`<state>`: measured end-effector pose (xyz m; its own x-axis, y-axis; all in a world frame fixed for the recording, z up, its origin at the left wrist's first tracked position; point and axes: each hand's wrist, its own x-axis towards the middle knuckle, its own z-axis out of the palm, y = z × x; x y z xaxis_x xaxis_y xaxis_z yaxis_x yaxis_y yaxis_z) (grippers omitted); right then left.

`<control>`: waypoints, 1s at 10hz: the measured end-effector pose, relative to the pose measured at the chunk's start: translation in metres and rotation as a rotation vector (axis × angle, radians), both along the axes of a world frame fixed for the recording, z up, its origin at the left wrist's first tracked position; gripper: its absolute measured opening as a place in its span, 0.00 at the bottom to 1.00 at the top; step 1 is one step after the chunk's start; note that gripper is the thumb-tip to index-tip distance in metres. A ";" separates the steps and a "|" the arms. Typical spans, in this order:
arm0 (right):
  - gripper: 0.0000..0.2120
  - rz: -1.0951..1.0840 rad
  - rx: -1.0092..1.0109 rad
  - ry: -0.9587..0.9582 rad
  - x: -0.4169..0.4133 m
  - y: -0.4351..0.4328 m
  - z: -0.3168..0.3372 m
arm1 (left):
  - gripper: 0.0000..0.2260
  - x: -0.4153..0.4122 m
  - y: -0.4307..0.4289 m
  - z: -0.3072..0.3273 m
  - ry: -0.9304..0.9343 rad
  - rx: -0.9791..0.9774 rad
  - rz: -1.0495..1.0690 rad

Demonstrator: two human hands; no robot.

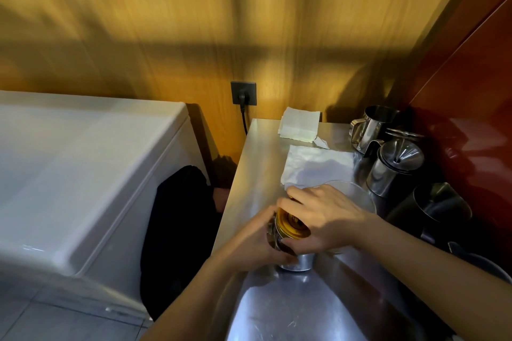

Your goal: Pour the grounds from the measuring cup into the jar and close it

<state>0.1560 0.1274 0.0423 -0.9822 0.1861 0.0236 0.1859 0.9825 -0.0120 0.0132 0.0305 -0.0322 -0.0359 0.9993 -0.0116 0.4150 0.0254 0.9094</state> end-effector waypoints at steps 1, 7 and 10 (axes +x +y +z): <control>0.26 -0.021 -0.004 0.033 -0.001 -0.003 -0.003 | 0.32 0.007 -0.007 0.000 0.111 0.015 0.095; 0.28 -0.297 0.020 0.269 -0.002 -0.022 -0.023 | 0.29 0.017 -0.011 0.004 0.252 -0.028 0.177; 0.43 -0.281 -0.313 0.134 0.006 -0.003 -0.001 | 0.46 -0.023 -0.021 0.033 0.188 -0.330 -0.163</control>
